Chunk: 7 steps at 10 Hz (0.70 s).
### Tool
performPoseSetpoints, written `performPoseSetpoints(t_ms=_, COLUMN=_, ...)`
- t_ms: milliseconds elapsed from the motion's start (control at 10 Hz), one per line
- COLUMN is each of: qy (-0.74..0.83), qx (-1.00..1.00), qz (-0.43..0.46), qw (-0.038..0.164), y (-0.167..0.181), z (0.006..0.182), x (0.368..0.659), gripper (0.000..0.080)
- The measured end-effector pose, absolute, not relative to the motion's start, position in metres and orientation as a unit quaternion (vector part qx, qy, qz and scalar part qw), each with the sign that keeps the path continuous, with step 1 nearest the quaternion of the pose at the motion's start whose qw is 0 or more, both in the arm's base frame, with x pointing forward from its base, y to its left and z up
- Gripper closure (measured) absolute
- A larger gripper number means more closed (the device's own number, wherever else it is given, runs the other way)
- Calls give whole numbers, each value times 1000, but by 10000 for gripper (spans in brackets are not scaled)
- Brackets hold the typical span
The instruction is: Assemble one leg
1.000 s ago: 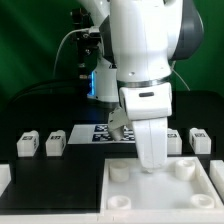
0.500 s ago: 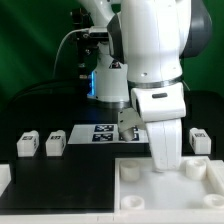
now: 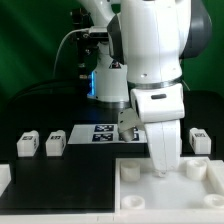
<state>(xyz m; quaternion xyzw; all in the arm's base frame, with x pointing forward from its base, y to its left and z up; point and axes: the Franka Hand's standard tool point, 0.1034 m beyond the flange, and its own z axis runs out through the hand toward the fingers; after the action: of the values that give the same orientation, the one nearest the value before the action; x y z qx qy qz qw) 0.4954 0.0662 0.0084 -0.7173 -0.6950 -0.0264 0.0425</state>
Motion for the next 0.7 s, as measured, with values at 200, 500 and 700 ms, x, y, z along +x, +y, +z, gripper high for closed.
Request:
performPoseSetpoints(t_ms=200, qy=-695, qx=-718, qz=-26, qw=43, y=66, z=8, x=495, gripper=198)
performPoseSetpoints(t_ms=500, qy=-694, qx=-718, qz=-26, qw=43, y=65, z=8, x=495, gripper=152)
performPoseSetpoints(t_ms=700, qy=-694, qx=-719, qz=-26, qw=43, y=64, z=8, x=495, gripper=151)
